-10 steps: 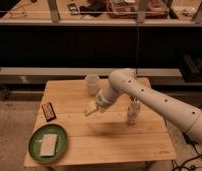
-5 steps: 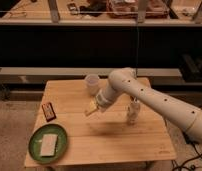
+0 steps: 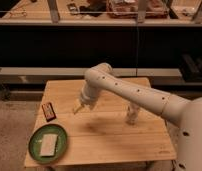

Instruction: Pick up the ceramic bowl

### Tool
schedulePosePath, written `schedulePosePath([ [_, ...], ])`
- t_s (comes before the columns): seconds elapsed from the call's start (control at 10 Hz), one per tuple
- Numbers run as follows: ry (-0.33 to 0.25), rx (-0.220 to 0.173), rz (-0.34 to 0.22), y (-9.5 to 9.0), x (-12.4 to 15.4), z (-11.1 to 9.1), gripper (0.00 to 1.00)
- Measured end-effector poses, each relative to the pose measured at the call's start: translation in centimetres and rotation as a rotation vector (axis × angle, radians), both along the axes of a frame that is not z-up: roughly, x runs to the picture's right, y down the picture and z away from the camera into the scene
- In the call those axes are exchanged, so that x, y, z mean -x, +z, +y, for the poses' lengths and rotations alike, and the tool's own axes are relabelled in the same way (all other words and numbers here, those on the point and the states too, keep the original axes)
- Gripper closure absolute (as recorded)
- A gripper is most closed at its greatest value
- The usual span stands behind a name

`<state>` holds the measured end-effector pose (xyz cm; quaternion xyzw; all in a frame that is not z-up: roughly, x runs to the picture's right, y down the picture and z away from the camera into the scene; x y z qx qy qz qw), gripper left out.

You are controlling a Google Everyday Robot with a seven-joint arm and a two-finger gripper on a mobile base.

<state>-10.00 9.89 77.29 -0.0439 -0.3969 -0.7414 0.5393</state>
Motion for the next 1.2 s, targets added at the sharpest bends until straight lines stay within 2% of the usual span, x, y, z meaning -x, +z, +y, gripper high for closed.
schedulePosePath([
  [0.2,0.020,0.043,-0.023,1.0,2.7,0.6,0.37],
  [0.4,0.067,0.090,-0.058,2.4,4.8,1.5,0.37],
  [0.6,0.090,0.113,-0.090,3.8,6.1,2.5,0.37],
  [0.8,0.087,0.132,-0.114,4.5,6.7,3.9,0.37],
  [1.0,0.079,0.171,-0.173,4.9,7.4,6.0,0.37],
  [1.2,0.085,0.200,-0.217,5.0,7.8,7.1,0.37],
])
